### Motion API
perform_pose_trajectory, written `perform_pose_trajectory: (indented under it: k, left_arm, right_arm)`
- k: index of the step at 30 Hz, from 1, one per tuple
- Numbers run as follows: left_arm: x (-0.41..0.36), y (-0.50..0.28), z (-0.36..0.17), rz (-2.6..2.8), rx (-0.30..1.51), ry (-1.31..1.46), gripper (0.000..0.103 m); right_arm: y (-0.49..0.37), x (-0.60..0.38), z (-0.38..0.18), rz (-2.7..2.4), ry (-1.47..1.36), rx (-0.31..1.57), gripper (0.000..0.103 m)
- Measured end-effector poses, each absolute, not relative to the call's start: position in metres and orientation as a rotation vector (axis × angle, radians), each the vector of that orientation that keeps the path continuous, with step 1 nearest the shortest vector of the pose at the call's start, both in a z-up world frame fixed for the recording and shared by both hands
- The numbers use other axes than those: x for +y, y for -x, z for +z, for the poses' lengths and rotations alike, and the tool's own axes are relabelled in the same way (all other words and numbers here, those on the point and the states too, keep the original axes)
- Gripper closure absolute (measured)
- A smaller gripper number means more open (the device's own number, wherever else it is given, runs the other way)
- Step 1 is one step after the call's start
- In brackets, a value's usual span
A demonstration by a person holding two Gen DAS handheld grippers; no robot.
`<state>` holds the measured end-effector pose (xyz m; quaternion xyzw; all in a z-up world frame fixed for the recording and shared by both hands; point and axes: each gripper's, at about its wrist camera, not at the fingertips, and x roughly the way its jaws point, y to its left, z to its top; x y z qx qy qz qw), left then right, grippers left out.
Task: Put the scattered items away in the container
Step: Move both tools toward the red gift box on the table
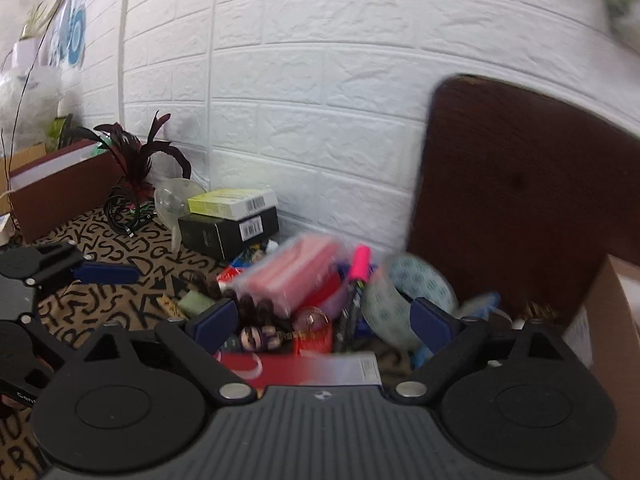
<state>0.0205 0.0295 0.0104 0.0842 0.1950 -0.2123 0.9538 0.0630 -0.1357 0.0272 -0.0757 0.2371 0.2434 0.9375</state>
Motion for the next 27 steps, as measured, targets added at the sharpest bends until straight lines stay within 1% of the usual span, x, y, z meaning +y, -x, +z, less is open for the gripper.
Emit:
perform_pose_trajectory:
  k: [1,4,7,10,13,18,21,22,23,25,27]
  left_arm:
    - [0.022,-0.016,0.009,-0.455,0.398,-0.191,0.009]
    - [0.002,-0.007,0.003,-0.513,0.425,-0.220,0.009]
    - [-0.009,0.002,0.000,-0.551,0.414,-0.266,0.009]
    - [-0.003,-0.004,0.004,-0.601,0.394,-0.292,0.009]
    - [0.010,-0.023,0.011,-0.647,0.420,-0.288,0.010]
    - [0.019,-0.047,0.016,-0.685,0.462,-0.275,0.010]
    - [0.008,-0.058,0.011,-0.746,0.513,-0.342,0.014]
    - [0.007,-0.058,0.010,-0.758,0.514,-0.369,0.014]
    - [0.005,-0.059,0.010,-0.764,0.519,-0.362,0.014]
    - [0.003,-0.058,0.010,-0.781,0.533,-0.341,0.019]
    - [-0.001,-0.052,0.007,-0.794,0.527,-0.343,0.020]
  right_arm:
    - [-0.060,-0.144,0.024,0.481,0.141,0.500,0.002]
    - [-0.060,-0.165,0.011,0.458,0.090,0.558,0.002]
    - [-0.055,-0.180,0.008,0.510,-0.004,0.578,0.004]
    - [-0.036,-0.194,0.010,0.559,-0.147,0.560,0.004]
    - [-0.021,-0.197,0.008,0.607,-0.203,0.572,0.004]
    - [-0.018,-0.190,-0.011,0.673,-0.336,0.685,0.005]
    - [-0.025,-0.183,-0.030,0.625,-0.406,0.750,0.005]
    - [-0.026,-0.181,-0.034,0.605,-0.432,0.763,0.004]
    - [-0.029,-0.181,-0.039,0.589,-0.465,0.776,0.004]
    - [-0.032,-0.184,-0.047,0.550,-0.529,0.793,0.004]
    - [-0.033,-0.188,-0.052,0.507,-0.580,0.794,0.004]
